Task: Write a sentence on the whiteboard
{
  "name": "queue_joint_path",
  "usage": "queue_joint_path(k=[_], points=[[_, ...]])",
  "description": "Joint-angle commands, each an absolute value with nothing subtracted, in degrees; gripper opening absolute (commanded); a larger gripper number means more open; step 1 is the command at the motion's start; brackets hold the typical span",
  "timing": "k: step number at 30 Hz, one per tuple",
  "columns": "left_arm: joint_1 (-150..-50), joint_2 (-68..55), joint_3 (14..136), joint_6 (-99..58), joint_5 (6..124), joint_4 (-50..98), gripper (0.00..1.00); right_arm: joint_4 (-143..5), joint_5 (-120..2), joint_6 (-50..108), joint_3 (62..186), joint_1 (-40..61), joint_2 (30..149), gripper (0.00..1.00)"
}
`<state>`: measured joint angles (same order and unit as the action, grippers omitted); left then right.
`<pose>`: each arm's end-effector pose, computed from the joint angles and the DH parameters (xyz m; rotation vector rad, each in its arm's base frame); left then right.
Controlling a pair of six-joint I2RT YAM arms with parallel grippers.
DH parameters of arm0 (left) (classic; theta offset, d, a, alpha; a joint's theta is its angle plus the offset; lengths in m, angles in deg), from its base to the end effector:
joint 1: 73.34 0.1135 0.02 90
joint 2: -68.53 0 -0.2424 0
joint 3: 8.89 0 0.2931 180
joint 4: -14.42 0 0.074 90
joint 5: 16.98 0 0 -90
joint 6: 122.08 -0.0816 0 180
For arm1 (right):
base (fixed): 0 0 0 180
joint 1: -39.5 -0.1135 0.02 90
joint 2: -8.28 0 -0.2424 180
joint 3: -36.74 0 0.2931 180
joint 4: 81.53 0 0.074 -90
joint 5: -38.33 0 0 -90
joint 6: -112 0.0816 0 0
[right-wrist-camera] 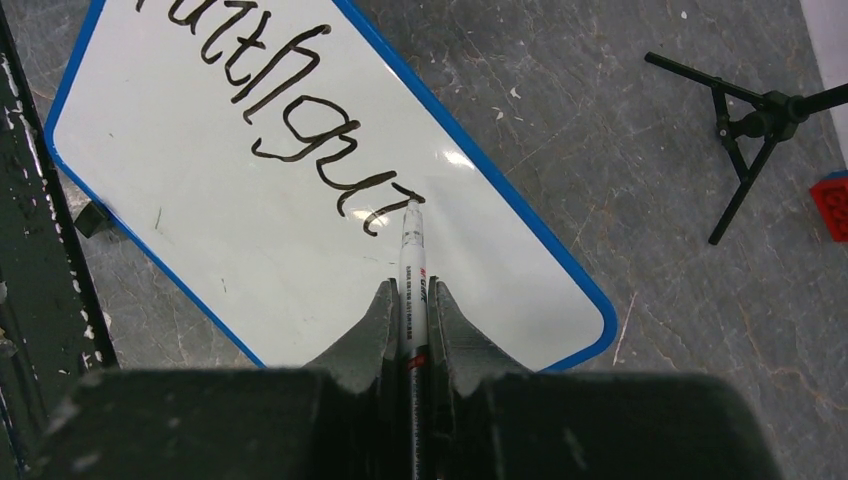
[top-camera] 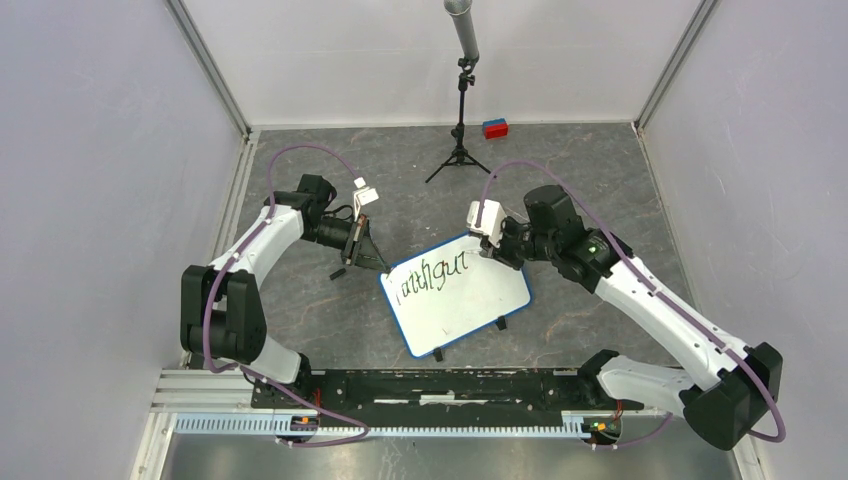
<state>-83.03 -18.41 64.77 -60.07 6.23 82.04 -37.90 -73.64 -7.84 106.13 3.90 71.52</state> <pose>0.2921 -0.1260 0.1834 0.8895 2.2192 -1.5238 0.2433 0.2117 0.2703 -1.3673 1.7381 0.4813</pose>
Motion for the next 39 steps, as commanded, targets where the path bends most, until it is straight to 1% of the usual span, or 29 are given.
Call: queue_joint_path(k=[1, 10, 17, 30, 39], points=[[-84.1, -18.2, 63.6, -63.9, 6.7, 83.2, 0.02, -40.1, -74.1, -7.0, 108.7, 4.0, 72.9, 0.0], [-84.2, -18.4, 63.5, -64.0, 6.6, 83.2, 0.03, -43.5, -72.1, -5.2, 107.8, 4.0, 74.1, 0.0], [-84.1, -18.6, 63.5, -64.1, 6.7, 83.2, 0.03, -42.3, -70.8, -6.2, 106.1, 4.1, 75.3, 0.0], [-84.1, -18.4, 63.5, -63.9, 6.7, 83.2, 0.03, -39.5, -71.2, -6.6, 107.0, 4.1, 71.0, 0.0], [-84.1, -18.1, 63.4, -63.9, 6.7, 83.2, 0.02, -39.9, -69.3, -6.0, 101.4, 4.1, 69.6, 0.0]])
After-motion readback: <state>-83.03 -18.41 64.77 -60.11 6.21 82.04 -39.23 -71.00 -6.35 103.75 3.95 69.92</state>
